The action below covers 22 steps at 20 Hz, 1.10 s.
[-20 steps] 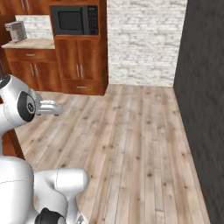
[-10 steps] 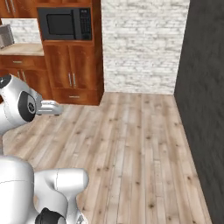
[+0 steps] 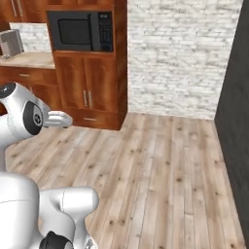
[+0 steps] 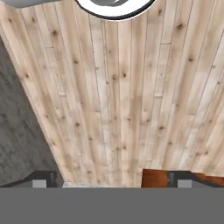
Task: Move the hot dog bun to the plate on the dining table and place the condiment next to that plate. Then navigate to the fridge and take the sausage and place it on the plate as well.
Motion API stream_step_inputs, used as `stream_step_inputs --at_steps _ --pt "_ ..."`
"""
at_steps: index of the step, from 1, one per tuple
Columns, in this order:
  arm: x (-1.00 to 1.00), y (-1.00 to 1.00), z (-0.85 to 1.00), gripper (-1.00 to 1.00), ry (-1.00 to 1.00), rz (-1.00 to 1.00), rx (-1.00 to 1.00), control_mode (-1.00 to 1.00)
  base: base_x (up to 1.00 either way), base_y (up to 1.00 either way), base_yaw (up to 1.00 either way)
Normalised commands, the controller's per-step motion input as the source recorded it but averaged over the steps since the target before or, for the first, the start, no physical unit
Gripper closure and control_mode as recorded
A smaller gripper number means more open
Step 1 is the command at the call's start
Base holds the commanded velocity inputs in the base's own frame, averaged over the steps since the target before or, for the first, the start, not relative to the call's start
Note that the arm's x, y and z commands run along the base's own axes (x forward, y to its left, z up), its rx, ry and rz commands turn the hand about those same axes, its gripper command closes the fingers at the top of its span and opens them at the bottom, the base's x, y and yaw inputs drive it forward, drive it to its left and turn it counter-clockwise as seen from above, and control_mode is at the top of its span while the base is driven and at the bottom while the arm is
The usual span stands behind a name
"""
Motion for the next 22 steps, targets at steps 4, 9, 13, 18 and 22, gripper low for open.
stream_step_inputs --at_steps 4,9,13,18,22 --pt "0.0 0.0 0.0 -1.0 0.0 0.0 0.0 1.0 1.0 0.33 0.43" --pt "0.0 0.0 0.0 -1.0 0.0 0.0 0.0 1.0 1.0 0.31 0.44" --pt "0.0 0.0 0.0 -1.0 0.0 0.0 0.0 1.0 0.99 0.32 0.45" --pt "0.0 0.0 0.0 -1.0 0.0 0.0 0.0 1.0 0.94 0.24 0.51" --pt "0.0 0.0 0.0 -1.0 0.0 0.0 0.0 1.0 0.83 0.27 0.55"
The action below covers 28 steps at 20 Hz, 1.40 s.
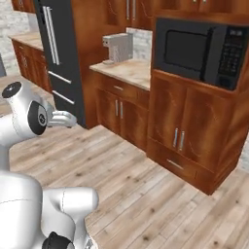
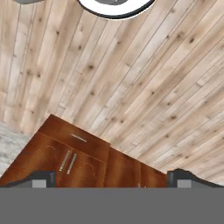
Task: Move the hot dog bun to the plate on the dining table and place the condiment next to that plate. Then navigate to the fridge and take the sausage and place it on the plate as well.
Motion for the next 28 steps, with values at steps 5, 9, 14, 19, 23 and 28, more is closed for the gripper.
stream_step_inputs --at_steps 5,9,14,19,23,28 --pt "0.0 0.0 0.0 -1.0 0.0 0.0 0.0 1.0 0.94 0.25 0.56" --pt "0.0 0.0 0.0 -1.0 0.0 0.0 0.0 1.0 1.0 0.2 0.55" --pt "0.0 0.0 0.0 -1.0 0.0 0.0 0.0 1.0 1.0 0.14 0.53" --pt "0.0 0.0 0.0 -1.0 0.0 0.0 0.0 1.0 1.0 0.04 0.41" --pt "0.0 0.0 0.0 -1.0 0.0 0.0 0.0 1.0 1.0 0.0 0.35" --pt "0.0 0.0 0.0 -1.0 0.0 0.0 0.0 1.0 1.0 0.0 0.27"
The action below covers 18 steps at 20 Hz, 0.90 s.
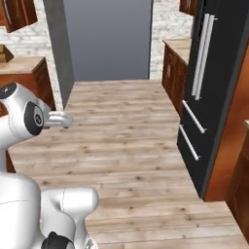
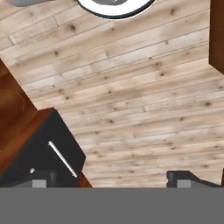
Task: Move the hot dog bun to the plate on the dining table and place the condiment next to that plate. Then navigate to the fridge and take the sausage and place it on the plate as well.
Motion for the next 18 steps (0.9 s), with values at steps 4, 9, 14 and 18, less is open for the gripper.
stream_step_inputs --at_steps 4,9,14,18 --pt "0.0 0.0 0.0 -1.0 0.0 0.0 0.0 1.0 1.0 0.0 -0.07" --pt "0.0 0.0 0.0 -1.0 0.0 0.0 0.0 1.0 1.0 0.04 -0.3" --pt "0.0 0.0 0.0 -1.0 0.0 0.0 0.0 1.0 1.0 0.16 -0.4" --pt "0.0 0.0 0.0 -1.0 0.0 0.0 0.0 1.0 1.0 0.25 -0.4"
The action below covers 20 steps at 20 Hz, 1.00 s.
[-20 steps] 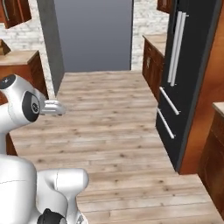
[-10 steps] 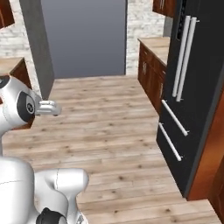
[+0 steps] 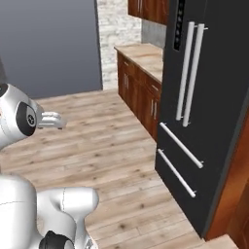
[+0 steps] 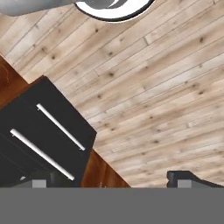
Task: Move the hot dog bun to the plate on the dining table and place the condiment next to that plate. Then navigate to the fridge and take the sausage and place it on the plate as well.
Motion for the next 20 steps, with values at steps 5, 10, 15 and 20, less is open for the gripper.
stream_step_inputs --at_steps 5,10,15,20 --pt "0.0 0.0 0.0 -1.0 0.0 0.0 0.0 1.0 1.0 0.24 -0.45" --pt "0.0 0.0 0.0 -1.0 0.0 0.0 0.0 1.0 1.0 0.24 -0.49" --pt "0.0 0.0 0.0 -1.0 0.0 0.0 0.0 1.0 0.91 0.32 -0.52" --pt "0.0 0.0 0.0 -1.0 0.0 0.0 0.0 1.0 0.73 0.37 -0.55"
